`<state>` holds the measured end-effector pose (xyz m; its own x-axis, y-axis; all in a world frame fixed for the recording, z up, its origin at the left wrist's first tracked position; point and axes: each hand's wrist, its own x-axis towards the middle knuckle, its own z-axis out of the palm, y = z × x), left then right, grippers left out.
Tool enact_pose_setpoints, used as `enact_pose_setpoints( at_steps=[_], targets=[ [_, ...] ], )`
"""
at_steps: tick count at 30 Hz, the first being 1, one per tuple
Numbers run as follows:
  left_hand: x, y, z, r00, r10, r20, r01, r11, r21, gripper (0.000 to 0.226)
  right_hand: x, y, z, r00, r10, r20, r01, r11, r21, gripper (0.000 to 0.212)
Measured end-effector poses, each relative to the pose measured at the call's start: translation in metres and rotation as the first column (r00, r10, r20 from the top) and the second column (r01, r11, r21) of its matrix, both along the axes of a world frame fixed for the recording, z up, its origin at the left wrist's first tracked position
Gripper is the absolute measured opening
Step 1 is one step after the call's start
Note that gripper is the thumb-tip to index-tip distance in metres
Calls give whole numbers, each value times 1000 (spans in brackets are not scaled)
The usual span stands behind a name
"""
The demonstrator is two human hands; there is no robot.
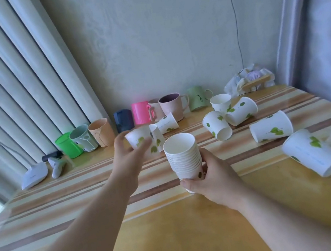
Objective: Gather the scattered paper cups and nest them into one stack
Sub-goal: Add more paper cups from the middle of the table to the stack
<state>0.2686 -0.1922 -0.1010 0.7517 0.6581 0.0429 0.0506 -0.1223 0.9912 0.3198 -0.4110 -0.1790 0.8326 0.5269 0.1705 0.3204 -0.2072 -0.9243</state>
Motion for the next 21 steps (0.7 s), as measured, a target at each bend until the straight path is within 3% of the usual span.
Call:
enact_pose_setpoints(
  at_steps=[2, 4, 8, 13, 18, 21],
  targets=[
    [1, -9, 19, 971, -70, 230, 120, 970, -212, 78, 0, 0, 0, 1000, 1, -2, -1, 1000, 0, 52],
    [-1, -19, 31, 927, -177, 331, 256, 943, -214, 87, 0, 0, 0, 1000, 0, -4, 0, 1000, 2, 52],
    [-12, -39, 37, 929, -322, 184, 328, 945, -2, 107, -1, 0, 1, 1000, 7, 2, -7, 1000, 7, 54],
    [-17, -44, 21, 924, -381, 26, 366, 903, 225, 94, -2, 0, 3, 1000, 19, 1, -19, 1000, 16, 58],
    [-20, -27, 9, 884, -467, 25, 459, 876, 149, 120, -1, 0, 2, 1000, 20, 2, -20, 999, 27, 55],
    [-6, -8, -6, 963, -269, 7, 269, 963, 2, 94, -1, -1, 1, 1000, 15, -8, -15, 1000, 22, 55]
  ],
)
